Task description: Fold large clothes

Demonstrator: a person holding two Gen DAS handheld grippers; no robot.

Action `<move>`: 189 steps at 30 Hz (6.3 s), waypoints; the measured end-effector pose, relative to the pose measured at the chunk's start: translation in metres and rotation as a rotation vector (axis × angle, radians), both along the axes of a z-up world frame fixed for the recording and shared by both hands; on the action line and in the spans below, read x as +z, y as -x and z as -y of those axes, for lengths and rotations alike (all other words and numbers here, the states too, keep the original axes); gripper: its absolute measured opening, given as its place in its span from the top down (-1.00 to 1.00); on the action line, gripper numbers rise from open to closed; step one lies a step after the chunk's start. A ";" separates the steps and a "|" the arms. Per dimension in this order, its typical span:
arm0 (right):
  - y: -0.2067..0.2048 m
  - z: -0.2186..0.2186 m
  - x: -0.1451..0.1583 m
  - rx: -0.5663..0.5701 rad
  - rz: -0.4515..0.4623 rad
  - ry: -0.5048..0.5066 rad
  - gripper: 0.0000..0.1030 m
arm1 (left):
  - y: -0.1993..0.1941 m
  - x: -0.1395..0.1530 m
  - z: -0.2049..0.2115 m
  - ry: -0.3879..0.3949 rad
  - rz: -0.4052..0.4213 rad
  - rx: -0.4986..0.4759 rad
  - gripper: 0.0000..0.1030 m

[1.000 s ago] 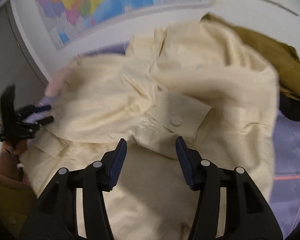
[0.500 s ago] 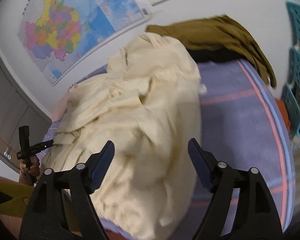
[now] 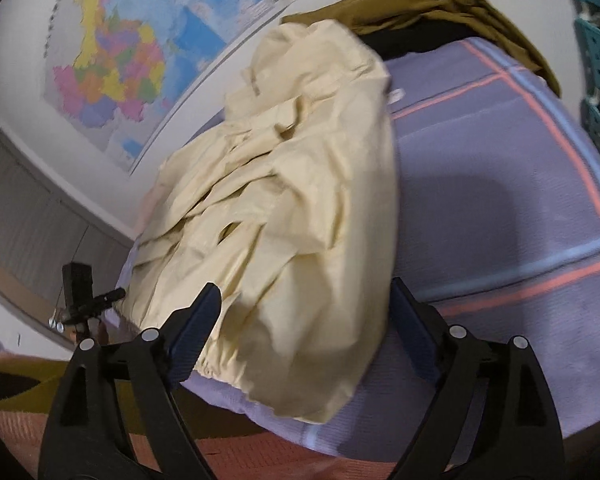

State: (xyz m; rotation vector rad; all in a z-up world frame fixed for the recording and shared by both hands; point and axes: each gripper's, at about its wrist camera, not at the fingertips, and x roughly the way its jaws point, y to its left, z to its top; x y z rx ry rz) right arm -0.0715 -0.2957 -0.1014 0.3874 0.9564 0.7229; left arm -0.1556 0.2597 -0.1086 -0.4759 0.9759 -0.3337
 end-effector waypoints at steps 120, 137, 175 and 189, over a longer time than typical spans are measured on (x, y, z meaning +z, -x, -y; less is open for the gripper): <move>-0.246 -0.083 0.092 -0.110 -0.054 -0.277 0.62 | -0.283 0.113 -0.064 -0.093 -0.113 0.157 0.70; -0.260 -0.089 0.084 -0.131 -0.087 -0.262 0.59 | -0.300 0.101 -0.065 -0.093 -0.146 0.158 0.70; -0.227 -0.104 0.115 -0.114 0.042 -0.256 -0.63 | -0.323 0.075 -0.057 -0.124 -0.178 0.170 0.68; -0.173 -0.187 0.114 0.083 0.321 0.195 -0.47 | -0.327 0.072 -0.057 -0.126 -0.179 0.177 0.65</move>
